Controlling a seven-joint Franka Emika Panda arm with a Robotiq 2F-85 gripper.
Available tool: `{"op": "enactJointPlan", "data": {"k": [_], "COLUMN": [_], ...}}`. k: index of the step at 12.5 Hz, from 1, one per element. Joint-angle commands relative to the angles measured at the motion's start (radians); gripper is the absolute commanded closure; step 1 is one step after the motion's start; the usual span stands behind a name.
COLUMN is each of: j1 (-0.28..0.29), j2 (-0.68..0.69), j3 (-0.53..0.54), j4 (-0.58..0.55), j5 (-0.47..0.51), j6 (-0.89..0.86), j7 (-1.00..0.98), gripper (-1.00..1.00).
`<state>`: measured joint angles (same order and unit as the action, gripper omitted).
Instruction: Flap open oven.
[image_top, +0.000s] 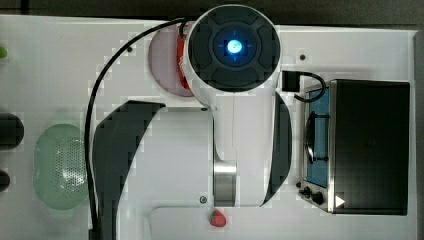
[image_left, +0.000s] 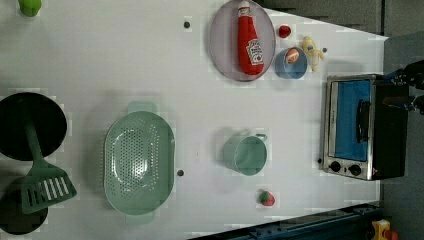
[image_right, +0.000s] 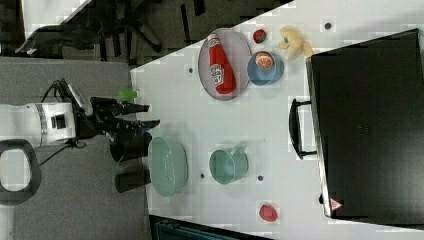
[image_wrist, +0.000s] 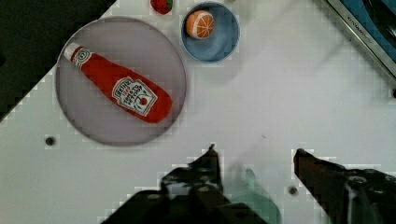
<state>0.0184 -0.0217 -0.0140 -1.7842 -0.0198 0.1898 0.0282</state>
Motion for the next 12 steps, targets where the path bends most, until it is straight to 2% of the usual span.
{"op": "enactJointPlan", "data": {"k": [1, 3, 5, 6, 12], "j1": [-0.03, -0.03, -0.029, -0.029, -0.033], "j2": [-0.238, -0.238, -0.238, -0.238, -0.233], "j3": [-0.061, -0.061, -0.059, -0.059, -0.084], "j4": [-0.109, -0.109, -0.109, -0.109, -0.141], "j5": [0.018, 0.018, 0.018, 0.018, 0.013], "j6": [-0.158, -0.158, -0.157, -0.157, -0.156], "j7": [0.08, 0.079, 0.08, 0.079, 0.074], "gripper": [-0.58, -1.0, -1.0, -0.9, 0.55]}}
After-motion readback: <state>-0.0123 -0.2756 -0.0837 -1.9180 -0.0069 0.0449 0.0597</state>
